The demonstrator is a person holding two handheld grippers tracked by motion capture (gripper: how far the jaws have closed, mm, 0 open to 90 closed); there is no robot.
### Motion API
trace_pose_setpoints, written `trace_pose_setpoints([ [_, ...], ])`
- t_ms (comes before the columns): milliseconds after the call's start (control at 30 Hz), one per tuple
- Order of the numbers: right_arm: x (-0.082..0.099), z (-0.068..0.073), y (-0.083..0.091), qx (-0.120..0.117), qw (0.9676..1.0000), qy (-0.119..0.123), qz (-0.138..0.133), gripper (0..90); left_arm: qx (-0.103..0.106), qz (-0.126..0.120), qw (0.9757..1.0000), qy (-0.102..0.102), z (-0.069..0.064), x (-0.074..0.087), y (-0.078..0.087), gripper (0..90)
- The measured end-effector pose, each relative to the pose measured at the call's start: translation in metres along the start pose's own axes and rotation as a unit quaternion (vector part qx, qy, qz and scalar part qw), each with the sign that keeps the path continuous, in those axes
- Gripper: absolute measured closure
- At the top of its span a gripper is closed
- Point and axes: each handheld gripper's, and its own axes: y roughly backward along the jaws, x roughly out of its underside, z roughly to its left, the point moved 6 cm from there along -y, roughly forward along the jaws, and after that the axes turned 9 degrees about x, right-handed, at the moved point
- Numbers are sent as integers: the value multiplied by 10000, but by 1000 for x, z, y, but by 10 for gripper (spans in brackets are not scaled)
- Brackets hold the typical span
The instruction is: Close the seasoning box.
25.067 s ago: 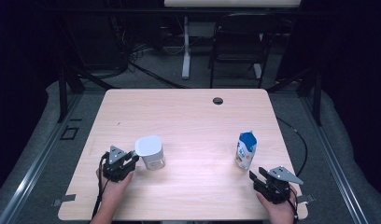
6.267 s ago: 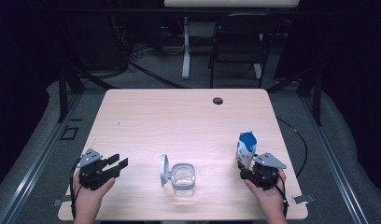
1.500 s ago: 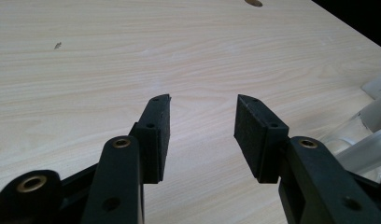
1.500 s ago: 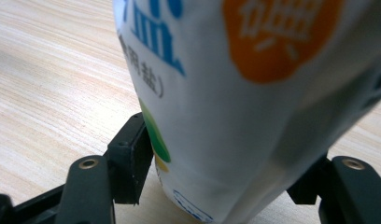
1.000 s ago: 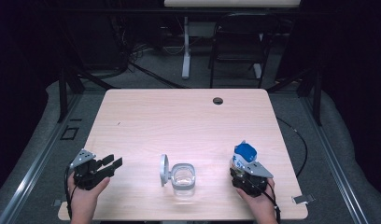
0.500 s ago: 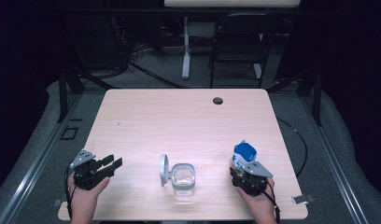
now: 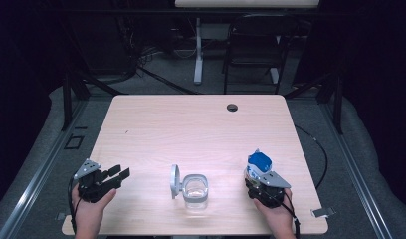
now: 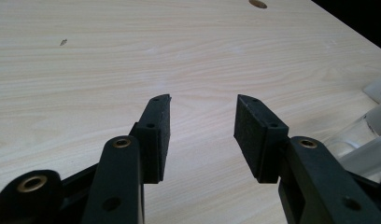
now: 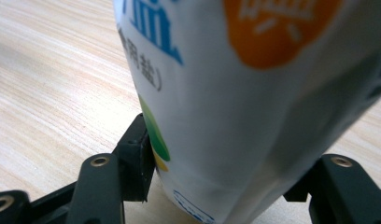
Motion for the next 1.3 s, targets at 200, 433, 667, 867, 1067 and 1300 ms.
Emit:
trace_pose_setpoints([
  [200,1,-1,0,-54,10000,-46,-35,405,8,17,10000,7,0,0,0,561],
  [433,1,-4,-1,-157,9997,-151,-65,408,13,23,10000,23,1,1,-1,562],
  [667,0,-4,0,-179,9998,-47,1,409,-1,46,10000,20,1,2,0,562],
  [867,-1,-5,0,-176,9998,-39,36,409,-4,57,10000,18,2,2,-1,562],
  [1067,-2,-5,0,-206,9998,-74,14,409,-8,57,10000,17,2,2,-1,561],
  [1300,-7,-6,4,-200,9998,-45,-87,409,-11,71,10000,5,1,2,-1,561],
])
